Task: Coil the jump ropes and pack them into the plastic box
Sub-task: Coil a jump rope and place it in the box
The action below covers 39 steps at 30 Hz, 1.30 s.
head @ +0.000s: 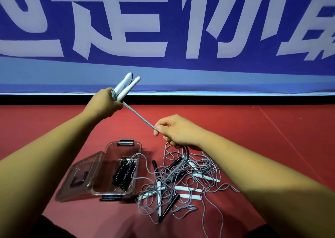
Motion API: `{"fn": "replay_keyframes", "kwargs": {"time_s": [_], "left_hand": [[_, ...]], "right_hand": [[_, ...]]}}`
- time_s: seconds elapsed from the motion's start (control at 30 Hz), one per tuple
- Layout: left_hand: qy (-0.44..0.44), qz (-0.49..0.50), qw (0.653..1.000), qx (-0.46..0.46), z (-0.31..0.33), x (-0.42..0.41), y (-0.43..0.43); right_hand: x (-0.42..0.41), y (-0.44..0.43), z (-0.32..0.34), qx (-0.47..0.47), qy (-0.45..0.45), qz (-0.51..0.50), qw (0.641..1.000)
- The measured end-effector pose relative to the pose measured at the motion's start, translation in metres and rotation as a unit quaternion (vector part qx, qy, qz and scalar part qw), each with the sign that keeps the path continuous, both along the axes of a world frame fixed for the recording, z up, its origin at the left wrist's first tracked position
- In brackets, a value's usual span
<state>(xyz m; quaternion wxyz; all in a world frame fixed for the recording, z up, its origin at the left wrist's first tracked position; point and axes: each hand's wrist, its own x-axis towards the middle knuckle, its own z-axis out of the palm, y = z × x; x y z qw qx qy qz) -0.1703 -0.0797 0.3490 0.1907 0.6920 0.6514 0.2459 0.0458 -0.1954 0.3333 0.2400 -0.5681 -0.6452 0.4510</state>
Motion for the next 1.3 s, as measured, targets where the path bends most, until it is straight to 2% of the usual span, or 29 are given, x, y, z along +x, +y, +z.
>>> {"fn": "replay_keyframes", "kwargs": {"time_s": [0.1, 0.17, 0.3, 0.43, 0.5, 0.57, 0.7, 0.9, 1.0, 1.1, 1.2, 1.3], "left_hand": [[0.057, -0.011, 0.998, 0.016, -0.003, 0.006, -0.002], [0.121, -0.039, 0.991, 0.030, -0.009, 0.010, -0.002], [0.256, -0.072, 0.964, -0.004, -0.029, 0.013, -0.003], [0.383, -0.229, 0.894, -0.031, -0.039, 0.037, -0.031], [0.414, -0.311, 0.855, -0.028, -0.038, 0.052, -0.049], [0.419, -0.365, 0.831, -0.024, -0.034, 0.065, -0.064], [0.366, -0.428, 0.826, -0.020, -0.018, 0.076, -0.078], [0.153, -0.440, 0.882, -0.066, -0.001, 0.075, -0.094], [0.027, -0.409, 0.908, -0.081, 0.004, 0.072, -0.096], [-0.070, -0.360, 0.928, -0.073, 0.008, 0.071, -0.093], [-0.165, -0.290, 0.940, -0.078, 0.005, 0.072, -0.084], [-0.191, -0.255, 0.945, -0.066, 0.005, 0.066, -0.074]], "right_hand": [[-0.008, -0.004, 0.014, 0.120, -0.118, 0.051, 0.985], [-0.012, -0.007, 0.019, 0.164, -0.179, 0.087, 0.966], [-0.004, -0.002, 0.034, 0.237, -0.213, 0.060, 0.946], [0.020, 0.011, 0.040, 0.256, -0.207, -0.022, 0.944], [0.031, 0.017, 0.036, 0.249, -0.209, -0.054, 0.944], [0.040, 0.021, 0.033, 0.241, -0.212, -0.072, 0.944], [0.053, 0.027, 0.027, 0.221, -0.182, -0.099, 0.953], [0.061, 0.028, 0.020, 0.181, -0.134, -0.078, 0.971], [0.063, 0.026, 0.011, 0.119, -0.016, -0.080, 0.990], [0.057, 0.022, -0.006, 0.018, 0.108, -0.095, 0.989], [0.047, 0.022, -0.017, -0.060, 0.137, -0.103, 0.983], [0.040, 0.020, -0.020, -0.109, 0.127, -0.065, 0.984]]}}
